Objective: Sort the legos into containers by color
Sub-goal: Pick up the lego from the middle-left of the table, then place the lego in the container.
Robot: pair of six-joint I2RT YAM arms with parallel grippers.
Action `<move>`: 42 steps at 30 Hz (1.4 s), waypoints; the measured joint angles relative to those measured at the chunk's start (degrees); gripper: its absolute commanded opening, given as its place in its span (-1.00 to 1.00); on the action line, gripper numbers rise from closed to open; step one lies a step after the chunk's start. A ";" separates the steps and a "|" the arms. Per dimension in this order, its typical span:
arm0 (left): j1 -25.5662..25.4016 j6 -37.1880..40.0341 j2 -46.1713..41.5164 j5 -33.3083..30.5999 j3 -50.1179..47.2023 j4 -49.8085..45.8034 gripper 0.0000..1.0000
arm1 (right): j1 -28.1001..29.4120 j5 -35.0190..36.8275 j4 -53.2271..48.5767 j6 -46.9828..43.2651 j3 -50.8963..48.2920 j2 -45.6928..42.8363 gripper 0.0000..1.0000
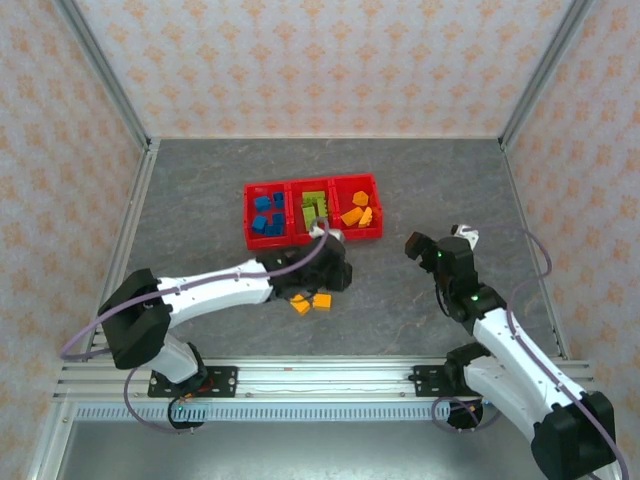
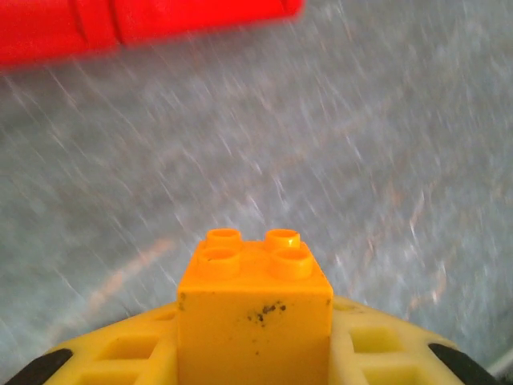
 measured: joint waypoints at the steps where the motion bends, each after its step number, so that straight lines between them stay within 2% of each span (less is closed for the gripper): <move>1: 1.75 1.18 1.01 -0.26 2.01 -0.46 -0.26 | 0.00 -0.04 0.46 0.24 0.42 0.85 1.00; 8: 9.92 9.70 17.64 -2.43 29.18 -4.50 -0.27 | 0.00 -1.07 2.82 1.46 1.11 2.97 1.00; 13: 12.41 13.73 32.52 -6.03 48.39 -9.49 -0.28 | 0.00 -1.22 2.78 1.11 1.11 2.73 1.00; 17: 12.68 15.50 40.59 -9.14 56.22 -14.08 -0.26 | 0.00 -1.05 2.62 0.50 1.11 1.07 1.00; 26: 12.83 17.64 45.09 -10.99 57.92 -17.68 -0.06 | 0.00 -0.17 2.25 -0.55 1.11 -1.11 1.00; 34: 13.44 19.37 45.48 -10.58 58.97 -17.68 0.67 | 0.00 -0.04 0.85 -0.70 1.09 -1.84 1.00; 39: 13.46 20.79 45.13 -10.34 58.90 -17.73 0.98 | 0.00 0.28 0.83 -1.14 1.09 -2.08 1.00; 42: 13.46 21.35 42.84 -9.60 57.33 -17.70 0.99 | 0.00 0.28 0.85 -1.36 1.09 -1.90 1.00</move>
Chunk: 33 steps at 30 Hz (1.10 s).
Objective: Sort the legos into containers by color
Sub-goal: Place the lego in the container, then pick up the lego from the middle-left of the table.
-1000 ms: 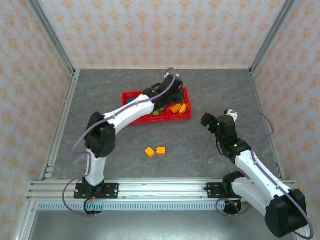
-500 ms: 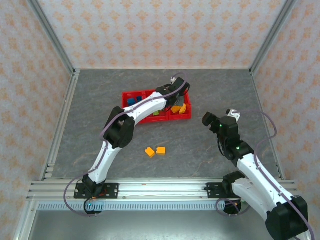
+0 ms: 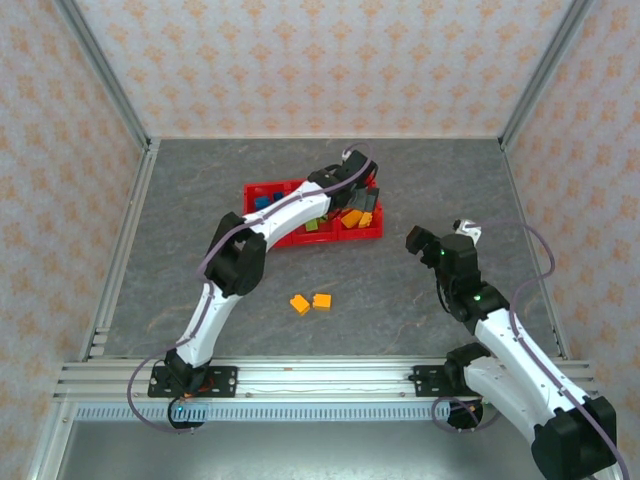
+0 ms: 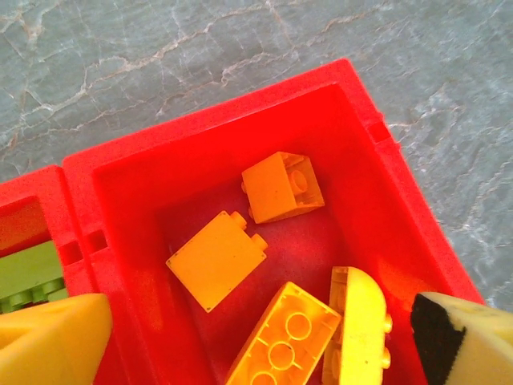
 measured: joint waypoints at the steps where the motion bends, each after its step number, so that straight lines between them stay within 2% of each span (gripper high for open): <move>1: 0.00 0.02 -1.49 0.24 -1.22 0.11 0.99 | 0.00 -0.02 0.02 -0.04 0.00 0.31 1.00; 6: -0.28 0.20 -13.64 0.37 -12.76 2.14 0.99 | 0.00 -0.26 0.48 -0.02 0.00 3.06 1.00; 11: -1.79 -0.98 -29.51 1.25 -33.20 6.25 0.99 | 0.00 -1.99 1.53 0.02 0.15 7.23 1.00; 17: -5.88 -4.72 -41.31 3.21 -55.25 7.48 0.99 | -0.13 -7.56 1.66 0.00 4.79 15.56 1.00; 23: -10.34 -5.99 -46.14 4.83 -64.15 7.30 0.97 | -0.09 -15.06 3.96 0.92 9.49 24.41 0.99; 28: -10.67 -4.68 -52.00 5.73 -69.92 7.43 0.97 | 0.66 -18.82 5.40 2.05 10.58 28.37 0.99; 33: -10.67 -0.37 -59.08 8.48 -73.90 7.50 0.98 | 1.66 -19.69 5.40 2.40 11.87 29.22 0.99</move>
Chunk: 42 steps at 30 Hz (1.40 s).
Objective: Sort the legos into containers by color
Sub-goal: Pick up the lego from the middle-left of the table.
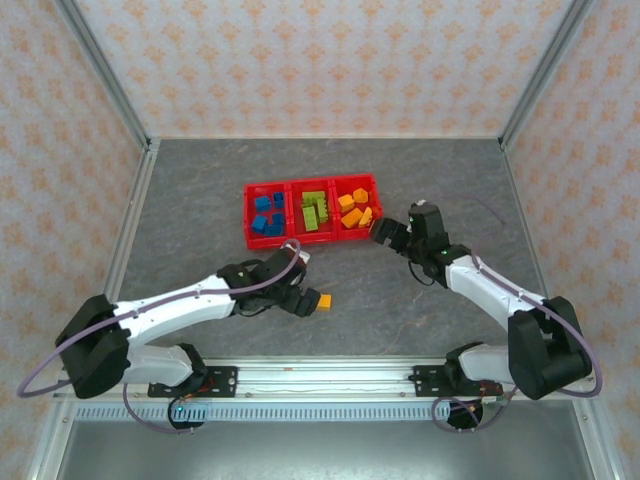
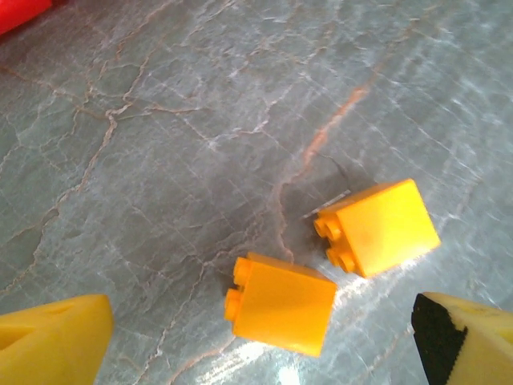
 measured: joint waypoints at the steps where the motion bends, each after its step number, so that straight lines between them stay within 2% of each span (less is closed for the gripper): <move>1: 0.00 0.81 -0.61 0.61 0.00 0.26 0.98 | 0.00 0.00 0.00 0.02 0.33 0.02 0.99; 5: 0.00 2.64 0.92 0.87 0.31 1.22 0.92 | 0.00 0.02 0.00 0.00 1.44 0.04 0.99; 13: 0.00 4.00 12.70 0.79 2.14 1.11 0.70 | 0.00 0.46 -0.39 -0.02 1.81 -0.04 1.00; 22: 0.15 3.87 17.46 1.49 5.31 3.13 0.47 | 0.00 1.84 -0.63 -0.22 1.40 -2.19 1.00; 26: 0.15 2.89 18.64 2.19 6.49 3.15 0.44 | 0.02 2.62 -0.70 -0.46 0.90 -2.71 1.00; 31: 0.15 0.46 18.49 2.12 6.93 2.12 0.51 | 0.02 3.45 -0.76 -0.76 0.02 -3.82 1.00; 35: 0.13 -1.01 16.70 1.88 6.93 -1.14 0.72 | 0.02 4.17 -0.83 -1.36 -0.07 -4.13 1.00; 42: 0.09 -1.90 9.44 1.68 7.30 -6.80 0.85 | 0.02 4.26 -0.87 -1.73 -0.09 -4.13 1.00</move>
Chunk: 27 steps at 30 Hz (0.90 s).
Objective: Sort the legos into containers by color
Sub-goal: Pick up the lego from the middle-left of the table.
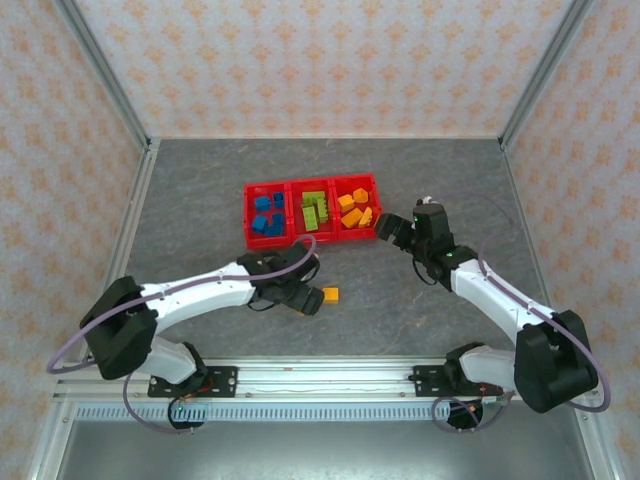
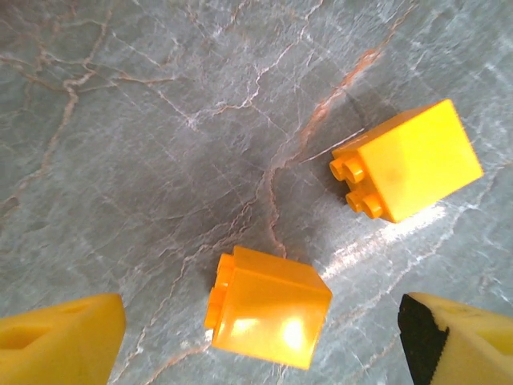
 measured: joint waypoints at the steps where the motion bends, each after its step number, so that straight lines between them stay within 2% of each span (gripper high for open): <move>1: 0.00 0.00 -0.33 0.00 0.28 -0.42 0.85 | 0.00 0.00 0.02 0.00 -0.02 0.00 1.00; 7: -0.26 0.00 2.82 -1.01 1.77 -2.14 0.84 | 0.00 0.00 0.00 0.02 -0.42 0.00 1.00; 18: -0.37 -0.42 10.97 -1.01 1.77 -2.82 0.65 | 0.00 1.09 -0.17 -0.02 -0.42 -1.92 1.00; 27: -0.55 -0.50 13.60 0.87 1.90 -1.03 0.17 | 0.00 2.47 -0.63 -0.46 -0.50 -2.86 1.00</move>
